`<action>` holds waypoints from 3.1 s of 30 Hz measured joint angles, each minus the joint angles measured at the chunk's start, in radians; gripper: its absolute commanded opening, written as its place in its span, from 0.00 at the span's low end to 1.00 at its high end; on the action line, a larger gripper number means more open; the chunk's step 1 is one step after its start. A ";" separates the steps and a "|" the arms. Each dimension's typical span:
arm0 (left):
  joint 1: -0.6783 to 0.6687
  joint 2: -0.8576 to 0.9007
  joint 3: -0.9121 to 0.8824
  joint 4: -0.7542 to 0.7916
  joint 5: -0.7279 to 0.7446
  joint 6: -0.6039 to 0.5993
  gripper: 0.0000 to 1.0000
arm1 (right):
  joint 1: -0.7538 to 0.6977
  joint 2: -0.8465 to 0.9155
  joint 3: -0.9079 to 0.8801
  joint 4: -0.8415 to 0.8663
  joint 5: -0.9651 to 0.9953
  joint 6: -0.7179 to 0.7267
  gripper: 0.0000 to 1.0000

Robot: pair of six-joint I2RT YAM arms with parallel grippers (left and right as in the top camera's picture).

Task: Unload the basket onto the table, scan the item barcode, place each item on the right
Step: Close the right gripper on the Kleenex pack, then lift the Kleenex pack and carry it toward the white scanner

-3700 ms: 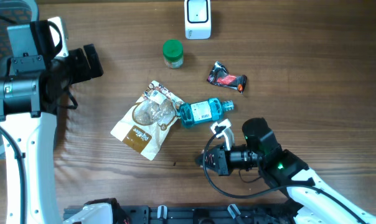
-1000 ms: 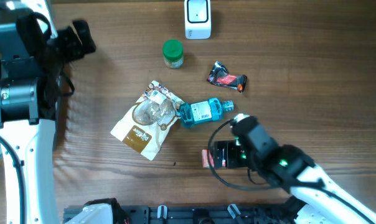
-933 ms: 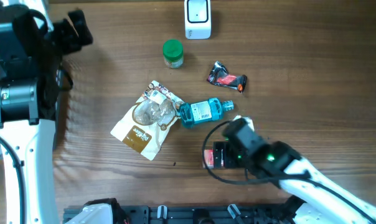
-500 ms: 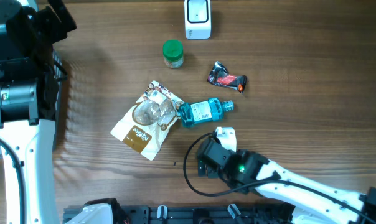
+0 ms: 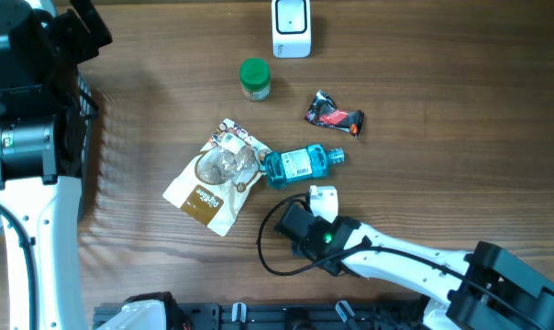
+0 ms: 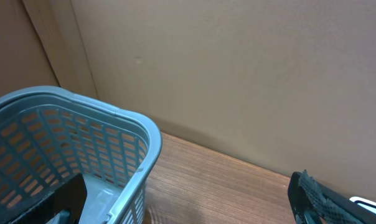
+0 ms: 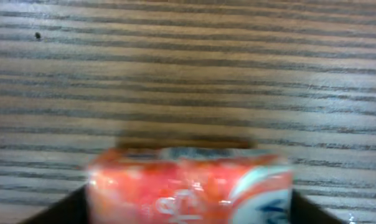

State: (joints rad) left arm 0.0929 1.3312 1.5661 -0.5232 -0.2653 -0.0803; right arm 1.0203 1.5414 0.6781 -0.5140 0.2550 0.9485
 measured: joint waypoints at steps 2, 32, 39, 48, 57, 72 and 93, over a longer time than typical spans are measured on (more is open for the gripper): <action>0.000 0.000 0.000 -0.001 0.000 0.000 1.00 | 0.000 -0.001 0.002 0.002 -0.001 0.009 0.47; 0.000 0.000 0.000 -0.006 0.000 0.000 1.00 | 0.000 -0.010 0.014 -0.053 -0.098 0.025 0.67; 0.000 0.000 0.000 -0.006 0.000 0.000 1.00 | 0.000 -0.010 0.014 -0.038 -0.105 0.021 0.64; 0.000 0.000 0.000 -0.007 0.000 0.000 1.00 | 0.000 -0.003 0.072 -0.026 -0.106 -0.125 0.63; 0.000 0.000 0.000 -0.008 0.000 0.000 1.00 | 0.000 -0.002 0.246 -0.007 0.032 -0.299 0.63; 0.000 0.000 0.000 -0.023 0.000 0.000 1.00 | 0.000 -0.200 0.428 0.263 0.143 -0.618 0.63; 0.000 0.000 0.000 -0.414 -0.004 0.011 1.00 | -0.250 -0.648 0.439 0.093 -0.941 -0.891 0.60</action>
State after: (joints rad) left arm 0.0929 1.3312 1.5661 -0.9375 -0.2691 -0.0692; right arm 0.7704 0.8932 1.1175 -0.4213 -0.6865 0.0574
